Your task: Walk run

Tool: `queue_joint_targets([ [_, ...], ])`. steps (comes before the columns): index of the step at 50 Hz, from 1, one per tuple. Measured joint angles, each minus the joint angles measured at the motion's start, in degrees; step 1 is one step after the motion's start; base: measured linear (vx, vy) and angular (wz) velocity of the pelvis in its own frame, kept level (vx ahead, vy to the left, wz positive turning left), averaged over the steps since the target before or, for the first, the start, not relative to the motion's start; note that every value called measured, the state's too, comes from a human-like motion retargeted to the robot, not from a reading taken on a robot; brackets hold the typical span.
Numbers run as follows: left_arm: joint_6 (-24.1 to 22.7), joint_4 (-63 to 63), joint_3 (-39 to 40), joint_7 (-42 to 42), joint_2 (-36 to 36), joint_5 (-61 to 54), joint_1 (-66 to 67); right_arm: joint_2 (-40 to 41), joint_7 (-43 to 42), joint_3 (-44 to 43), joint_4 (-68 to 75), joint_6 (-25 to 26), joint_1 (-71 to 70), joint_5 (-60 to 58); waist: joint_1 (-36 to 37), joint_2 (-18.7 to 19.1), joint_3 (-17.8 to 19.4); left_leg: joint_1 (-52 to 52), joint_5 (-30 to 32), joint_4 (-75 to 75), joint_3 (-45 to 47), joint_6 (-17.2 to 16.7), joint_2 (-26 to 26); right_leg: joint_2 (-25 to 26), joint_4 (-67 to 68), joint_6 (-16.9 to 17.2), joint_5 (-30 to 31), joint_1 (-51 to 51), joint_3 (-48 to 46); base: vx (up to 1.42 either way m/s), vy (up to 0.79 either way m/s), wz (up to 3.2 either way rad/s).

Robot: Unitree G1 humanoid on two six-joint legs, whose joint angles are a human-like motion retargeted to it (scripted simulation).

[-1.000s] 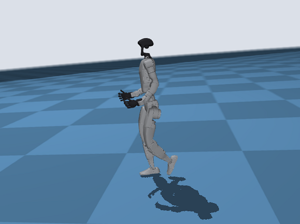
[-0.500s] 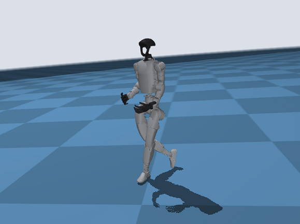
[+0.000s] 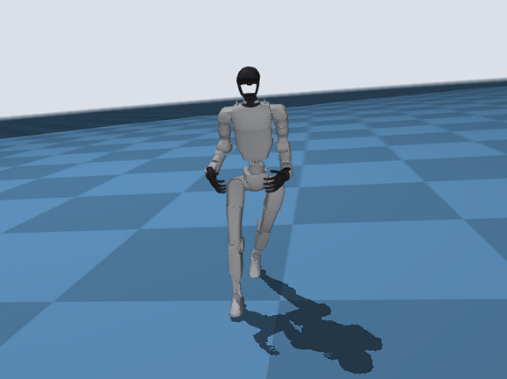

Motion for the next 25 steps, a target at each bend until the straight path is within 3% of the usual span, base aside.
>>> queue_joint_targets([
  [2, -1.0, 3.8, 1.7, 0.3, -0.7, 1.2, 2.5, -1.1, -1.1, -0.2, -0.8, -0.3, -0.3, -0.4, 0.9, 2.6, -0.7, -0.8, 11.1, 3.0, 4.1, -1.4, -1.4, -0.8, 6.1, -0.6, -8.4, -0.2, 2.4, 1.26, -0.13, 0.16],
  [3, -1.5, 6.1, 1.9, 1.2, -0.1, 2.1, 4.0, -1.1, -2.0, -0.3, -1.3, -0.5, 0.1, -0.2, 1.1, 4.0, -0.8, -1.7, 17.5, 6.4, 5.3, -5.5, 0.0, -1.2, 8.6, -1.3, -11.4, 0.5, 1.8, 1.38, -0.47, 0.18],
  [5, -2.4, 11.2, 2.5, 4.0, 1.9, 4.3, 6.7, -0.9, -4.2, 0.3, -2.6, -0.7, 0.5, 0.9, 3.1, 5.7, 0.7, -7.3, 25.5, 24.0, 10.4, -11.4, 2.7, 3.2, 12.8, -4.8, -17.9, 3.1, 2.4, 1.36, -0.65, -0.3],
  [7, -2.5, 15.1, 3.3, 5.3, 4.1, 6.7, 8.1, -0.6, -5.9, 1.2, -3.1, -0.5, -1.6, 2.9, 7.5, 4.3, 3.4, -15.1, 25.5, 44.9, 19.3, -11.9, 5.6, 4.3, 14.2, -4.9, -23.2, 8.8, 2.6, 1.21, -0.54, -0.86],
  [8, -2.5, 16.3, 4.4, 4.9, 4.3, 8.6, 9.1, -0.8, -6.6, 1.2, -3.4, -0.4, -3.0, 4.1, 9.2, 0.8, 2.9, -18.8, 25.5, 45.7, 21.0, -10.7, 1.8, 2.1, 12.5, -5.1, -24.2, 10.4, 4.8, 1.37, -0.43, -0.12],
  [10, -2.5, 17.5, 8.0, 4.6, 4.2, 12.3, 12.9, -1.0, -7.2, 1.6, -3.4, -0.1, -5.5, 6.0, 10.6, -2.8, 2.8, -27.2, 14.0, 55.0, 26.5, -5.8, 3.8, -0.3, 13.5, -4.7, -28.2, 13.1, 4.9, 1.61, -0.41, 0.38],
  [14, -5.5, 19.7, 16.7, 8.4, -0.9, 13.3, 21.6, -2.9, -6.9, 3.2, -2.4, -0.9, -9.9, 6.7, 16.7, -3.0, 2.4, -50.0, -4.8, 63.7, 24.8, -3.6, 4.0, 5.1, 6.1, -5.0, -28.6, 21.7, 4.7, 1.38, -0.32, -0.31],
  [15, -5.9, 20.3, 18.3, 9.3, -2.2, 13.3, 23.0, -3.1, -6.8, 3.4, -2.2, -1.0, -10.5, 6.5, 17.5, -2.5, 2.0, -52.8, -7.4, 61.8, 24.8, -2.7, 5.2, 6.9, 3.2, -5.3, -27.2, 23.8, 4.0, 1.62, -0.34, -0.3],
  [16, -6.4, 20.7, 20.7, 10.7, -4.5, 12.9, 24.4, -2.9, -6.5, 3.1, -1.7, -1.3, -10.9, 5.9, 19.8, -3.9, 1.6, -56.5, -9.2, 56.3, 27.6, -2.2, 7.2, 8.9, -1.9, -5.3, -21.5, 27.8, 5.0, 1.94, -0.36, -0.56],
  [19, -7.8, 20.5, 24.7, 15.6, -9.7, 11.1, 25.6, -1.0, -5.3, 2.0, -0.1, -2.1, -10.0, 5.3, 25.1, -7.9, 0.7, -63.1, -13.2, 38.4, 33.5, -3.7, 11.9, 9.5, -11.3, -3.0, 2.7, 36.9, 6.1, 2.24, -0.27, -0.74],
  [21, -8.0, 18.9, 24.9, 18.7, -11.9, 8.0, 23.8, 1.1, -4.9, 1.8, 1.0, -2.6, -8.2, 6.0, 26.9, -10.0, 0.6, -63.0, -15.6, 25.8, 32.4, -7.4, 11.3, 8.1, -12.9, -0.7, 20.9, 40.8, 2.9, 2.04, -0.23, -0.24],
  [22, -7.6, 17.7, 24.4, 19.8, -12.4, 6.3, 22.5, 2.2, -4.7, 2.0, 1.4, -2.8, -7.1, 6.5, 26.6, -11.0, 0.9, -61.6, -16.4, 21.2, 31.4, -8.7, 10.0, 7.6, -10.6, 1.2, 27.1, 41.9, 2.6, 1.71, -0.32, 0.74],
  [23, -6.9, 16.0, 23.5, 20.2, -12.5, 4.9, 21.0, 3.2, -4.6, 2.5, 1.6, -2.9, -6.0, 7.2, 24.8, -12.1, 1.9, -58.8, -16.5, 18.6, 31.4, -8.9, 8.3, 7.2, -3.1, 4.1, 29.4, 41.6, 5.6, 1.93, -0.52, 1.57],
  [25, -4.3, 12.0, 21.9, 19.3, -10.8, 3.2, 16.4, 5.2, -4.0, 3.4, 2.0, -2.7, -5.1, 7.9, 19.0, -14.5, 3.5, -55.5, -18.9, 22.7, 28.6, 0.0, 4.7, 5.5, 16.0, 1.6, 30.2, 38.5, 1.1, 2.18, -0.94, 2.53],
])
